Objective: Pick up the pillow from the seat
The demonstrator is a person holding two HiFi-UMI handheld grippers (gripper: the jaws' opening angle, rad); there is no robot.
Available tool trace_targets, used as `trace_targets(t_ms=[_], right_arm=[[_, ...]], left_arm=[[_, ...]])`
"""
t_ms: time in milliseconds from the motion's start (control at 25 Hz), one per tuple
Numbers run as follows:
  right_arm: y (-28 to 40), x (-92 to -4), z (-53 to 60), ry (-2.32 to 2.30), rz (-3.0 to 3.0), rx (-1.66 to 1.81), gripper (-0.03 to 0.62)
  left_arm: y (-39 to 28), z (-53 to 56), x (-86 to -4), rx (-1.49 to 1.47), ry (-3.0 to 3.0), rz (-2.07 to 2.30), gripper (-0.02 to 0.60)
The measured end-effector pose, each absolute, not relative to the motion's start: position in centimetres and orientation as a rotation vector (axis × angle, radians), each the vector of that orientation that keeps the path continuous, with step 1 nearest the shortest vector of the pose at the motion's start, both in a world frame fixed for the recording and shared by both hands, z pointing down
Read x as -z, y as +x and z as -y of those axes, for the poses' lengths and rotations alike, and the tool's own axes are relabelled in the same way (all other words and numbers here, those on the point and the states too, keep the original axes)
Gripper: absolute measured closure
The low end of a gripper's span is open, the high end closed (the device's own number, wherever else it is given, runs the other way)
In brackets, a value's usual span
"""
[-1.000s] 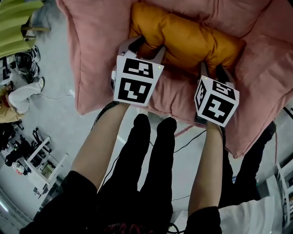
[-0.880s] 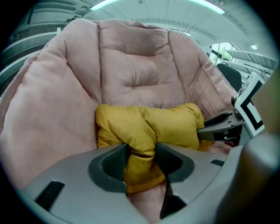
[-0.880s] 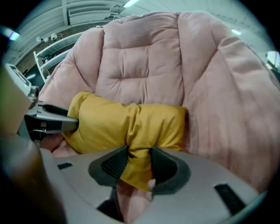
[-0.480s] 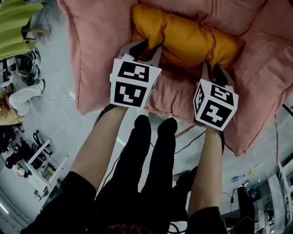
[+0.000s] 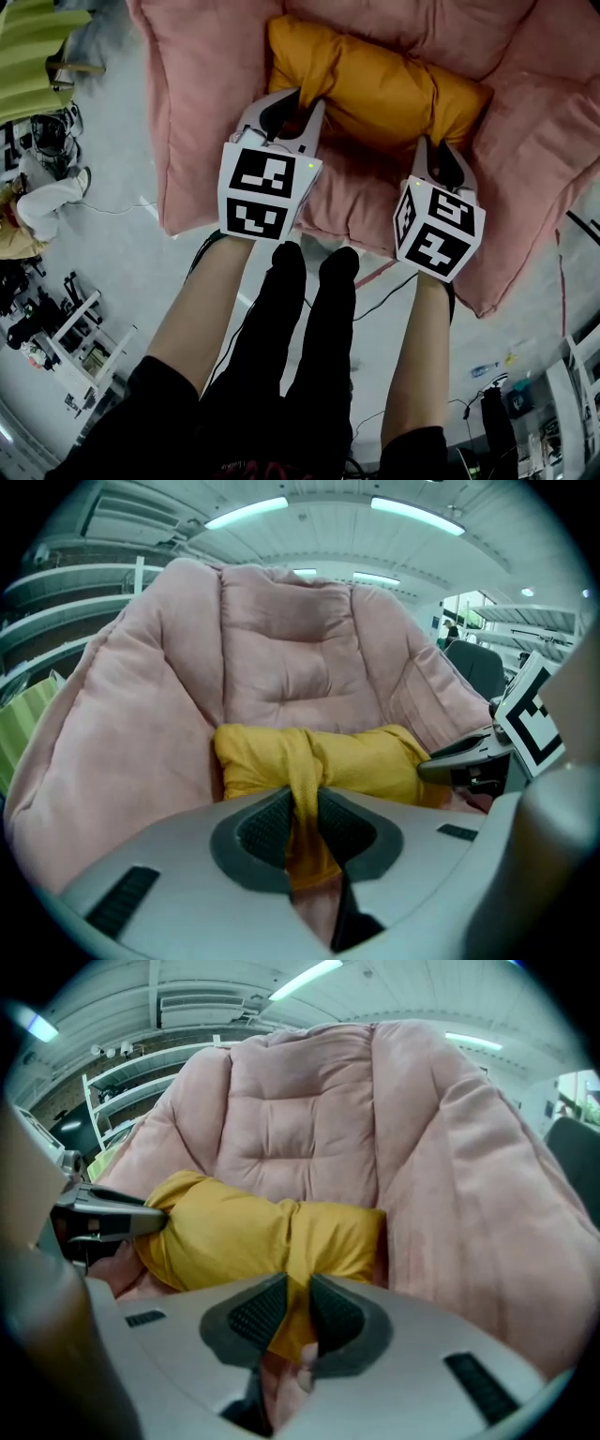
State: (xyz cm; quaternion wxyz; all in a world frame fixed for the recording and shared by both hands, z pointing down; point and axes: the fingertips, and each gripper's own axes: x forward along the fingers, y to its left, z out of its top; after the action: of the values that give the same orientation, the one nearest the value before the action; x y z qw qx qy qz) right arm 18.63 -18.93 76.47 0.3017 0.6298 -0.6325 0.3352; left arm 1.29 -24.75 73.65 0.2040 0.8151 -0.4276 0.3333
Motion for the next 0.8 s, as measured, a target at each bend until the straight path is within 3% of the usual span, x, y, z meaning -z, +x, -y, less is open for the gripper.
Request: trace_targets(t_ms=[800], right_arm=[[19.5,-74.1,18.7,1.755,1.706,-0.876,0.517]], left_arm=[[1.5,24.6,-69.8,-0.782,2.406,1.222,0.512]])
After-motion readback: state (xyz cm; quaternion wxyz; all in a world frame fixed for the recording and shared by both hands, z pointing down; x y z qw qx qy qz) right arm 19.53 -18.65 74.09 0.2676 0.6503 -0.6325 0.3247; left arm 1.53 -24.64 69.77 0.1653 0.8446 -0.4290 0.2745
